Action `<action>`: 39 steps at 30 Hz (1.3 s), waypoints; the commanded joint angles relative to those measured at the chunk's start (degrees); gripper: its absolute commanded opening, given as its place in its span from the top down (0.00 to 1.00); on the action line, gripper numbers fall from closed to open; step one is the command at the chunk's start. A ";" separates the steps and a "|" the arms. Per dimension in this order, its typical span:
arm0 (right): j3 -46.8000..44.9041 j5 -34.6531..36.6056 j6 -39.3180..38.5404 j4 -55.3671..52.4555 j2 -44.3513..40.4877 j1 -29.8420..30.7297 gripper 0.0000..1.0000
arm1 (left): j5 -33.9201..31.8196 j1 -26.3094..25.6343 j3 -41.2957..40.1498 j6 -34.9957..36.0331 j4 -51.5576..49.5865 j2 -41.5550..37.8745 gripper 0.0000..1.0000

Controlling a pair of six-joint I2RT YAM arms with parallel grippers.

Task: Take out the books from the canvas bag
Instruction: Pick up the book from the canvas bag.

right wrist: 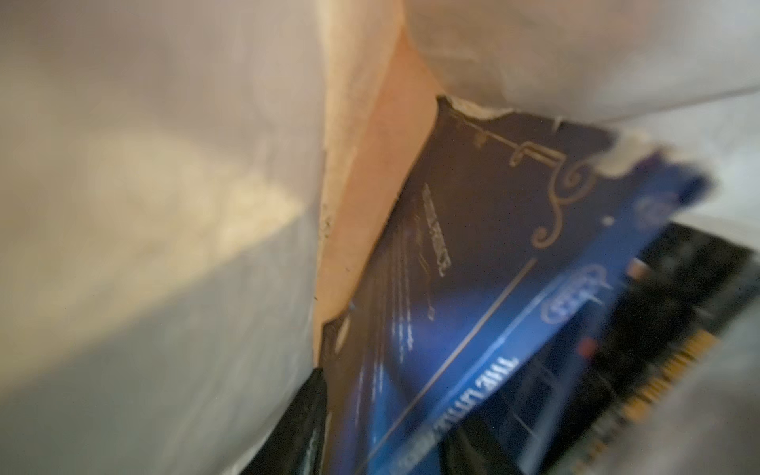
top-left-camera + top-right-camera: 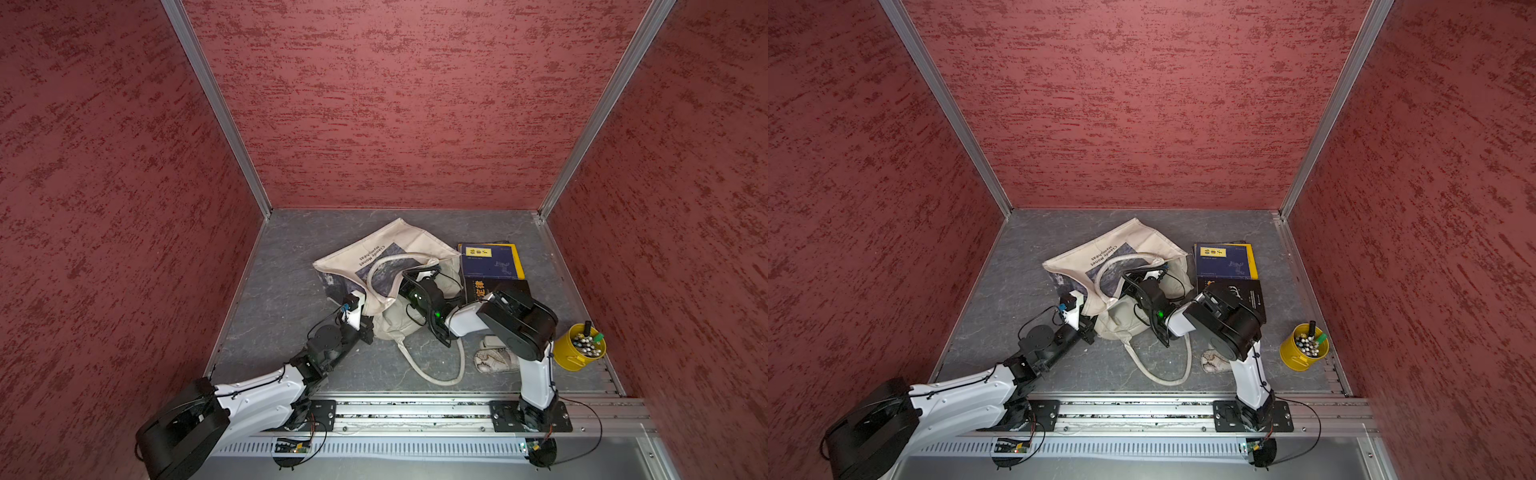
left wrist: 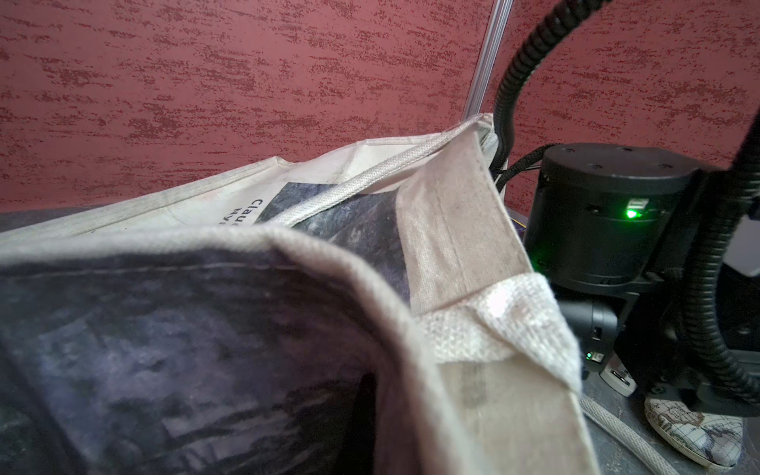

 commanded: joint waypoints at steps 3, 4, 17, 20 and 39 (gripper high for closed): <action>4.05 1.24 3.65 -3.78 2.24 -0.60 0.55 | 1.75 0.14 -0.15 -0.46 0.30 0.54 1.00; 4.32 1.13 4.19 -3.75 2.51 -0.56 0.55 | 1.93 0.14 -0.03 -0.53 0.42 0.80 1.00; 9.10 2.28 7.48 -7.04 5.16 -1.05 0.60 | 2.23 0.32 -0.05 -0.33 0.85 1.22 1.00; 10.40 -1.16 7.14 -6.35 5.71 -2.13 0.78 | 1.19 0.38 -0.07 -0.15 0.70 0.89 1.00; -3.80 -1.57 -6.39 -14.46 -18.18 -1.96 1.00 | -11.34 4.12 -0.06 -3.62 -6.33 -5.57 0.95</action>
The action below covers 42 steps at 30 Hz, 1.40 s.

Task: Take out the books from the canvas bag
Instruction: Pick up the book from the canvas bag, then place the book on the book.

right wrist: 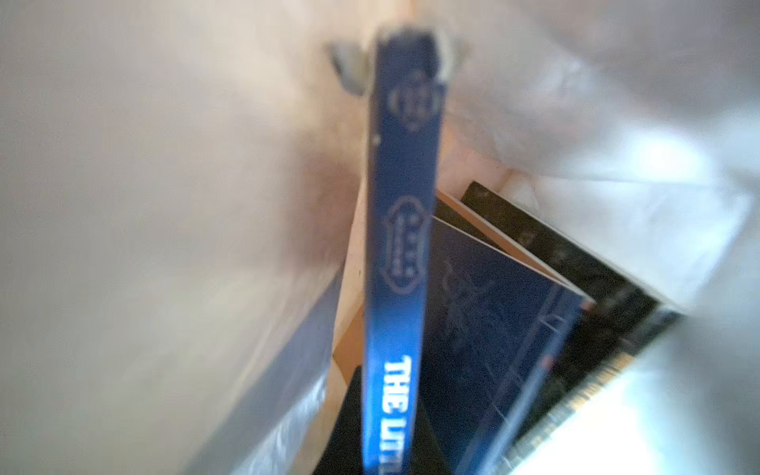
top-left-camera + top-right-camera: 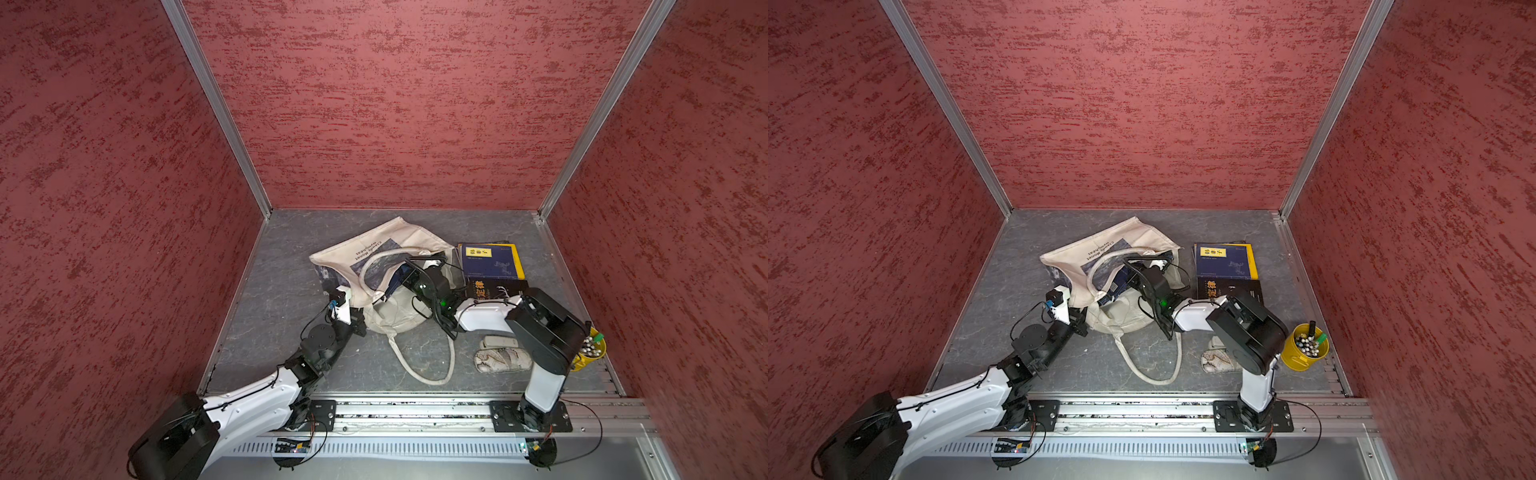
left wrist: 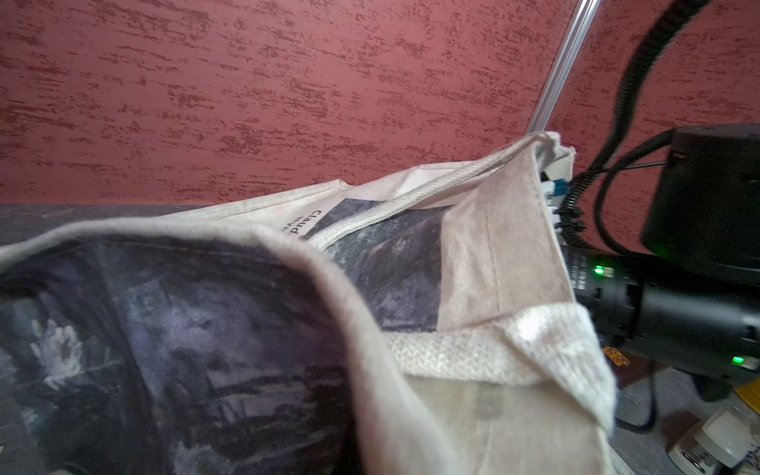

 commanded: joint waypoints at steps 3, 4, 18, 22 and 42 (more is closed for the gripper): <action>-4.49 -0.99 -6.01 0.23 -8.97 0.13 1.00 | -3.95 1.46 0.04 -1.60 -2.72 -0.17 0.95; -5.21 -1.39 -6.71 -0.63 -10.57 0.24 1.00 | -4.27 1.75 0.10 -1.94 -2.89 -0.06 0.95; -17.93 -11.23 -14.97 -1.20 -30.22 1.73 1.00 | -5.02 3.00 1.19 -4.44 -5.96 0.12 0.94; -20.75 -18.64 -17.07 2.70 -35.65 2.38 1.00 | -4.82 2.97 1.93 -4.93 -6.61 1.06 0.94; -23.21 -0.92 -16.22 -4.87 -63.28 6.05 1.00 | -5.50 3.22 2.55 -4.62 -7.94 1.92 0.94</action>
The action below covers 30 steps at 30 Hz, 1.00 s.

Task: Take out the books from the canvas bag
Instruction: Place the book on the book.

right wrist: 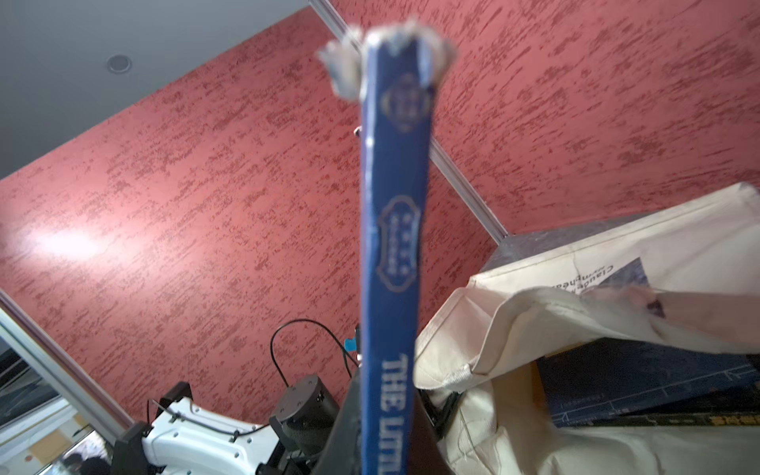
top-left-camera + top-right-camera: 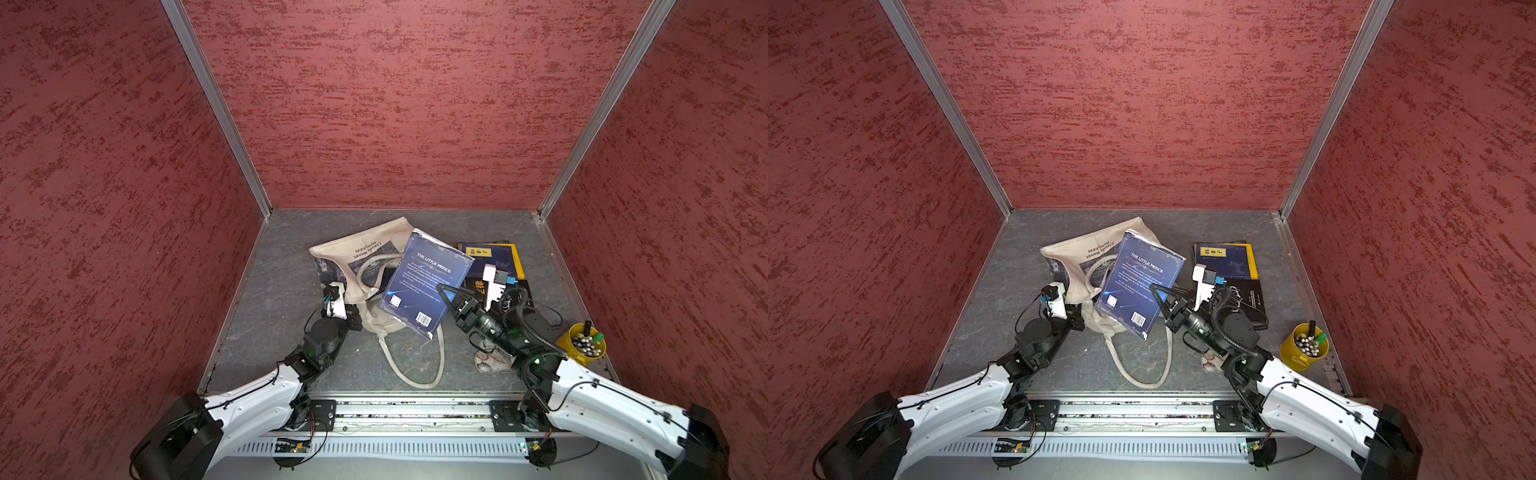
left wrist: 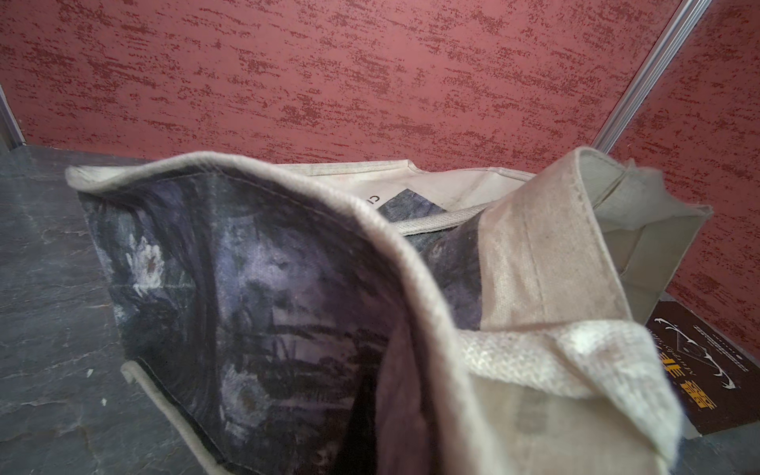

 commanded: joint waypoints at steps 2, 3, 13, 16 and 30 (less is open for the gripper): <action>0.07 21.17 4.21 -4.64 -5.77 0.10 1.00 | -1.15 0.64 0.78 -0.16 -2.32 0.42 0.94; 0.28 25.19 4.86 -7.36 -6.65 0.10 1.00 | -1.10 0.59 0.78 -0.10 -2.36 0.32 0.94; 1.42 43.00 5.21 -14.47 -8.65 -1.08 1.00 | -0.38 0.66 0.99 -0.11 -2.60 0.46 0.95; 1.53 43.35 7.36 -16.75 -7.96 -3.92 1.00 | -0.27 0.61 0.94 -0.09 -2.59 0.46 0.95; -5.73 22.28 18.77 -6.93 0.27 -28.09 1.00 | -0.13 0.51 0.95 0.25 -2.76 0.47 0.96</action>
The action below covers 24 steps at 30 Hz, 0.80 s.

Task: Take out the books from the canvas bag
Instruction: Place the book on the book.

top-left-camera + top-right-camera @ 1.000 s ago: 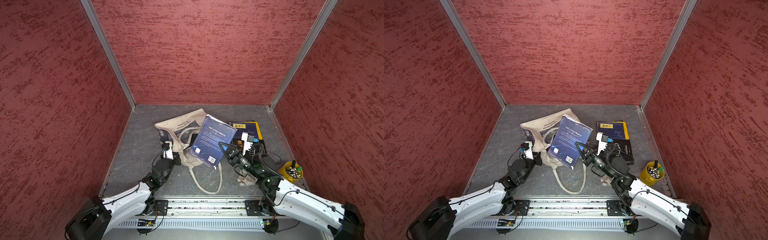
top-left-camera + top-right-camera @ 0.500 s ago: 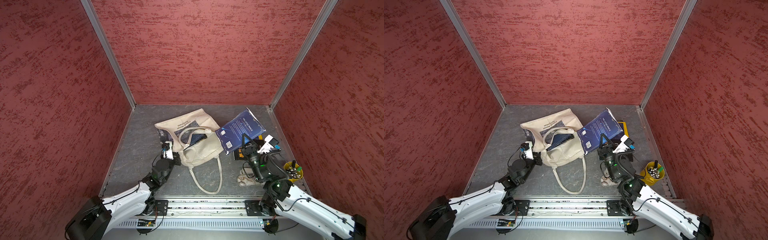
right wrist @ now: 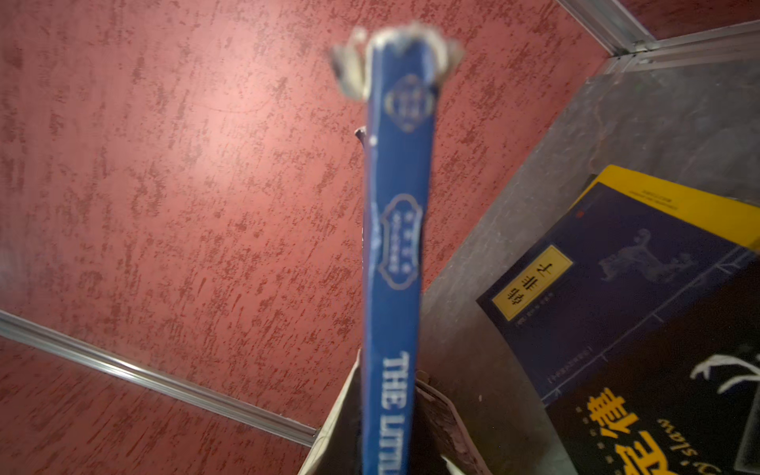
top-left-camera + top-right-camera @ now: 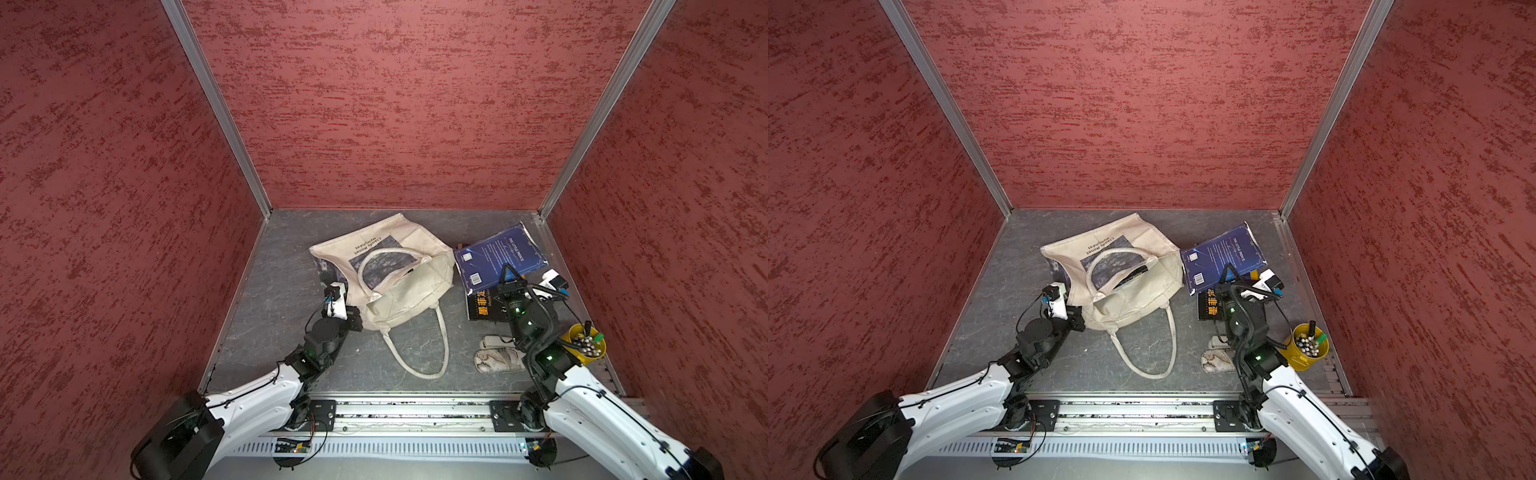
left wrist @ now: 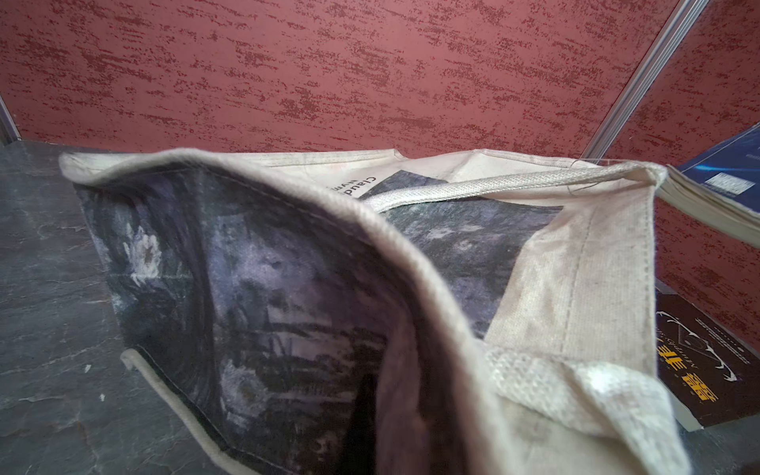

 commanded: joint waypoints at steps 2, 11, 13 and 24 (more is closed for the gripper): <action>-1.33 -9.33 5.45 8.05 3.53 -7.61 1.00 | -0.55 0.59 1.03 0.32 -2.22 0.12 0.95; -5.60 -16.88 5.10 19.34 7.95 -16.39 1.00 | -1.05 0.57 1.85 0.49 -3.08 1.21 0.96; -6.37 -14.84 3.71 18.54 6.63 -17.59 1.00 | -1.51 0.52 2.18 0.63 -3.63 1.53 0.96; -5.94 -22.65 4.23 28.50 14.46 -23.51 1.00 | -1.19 0.53 2.34 0.66 -3.40 1.97 0.97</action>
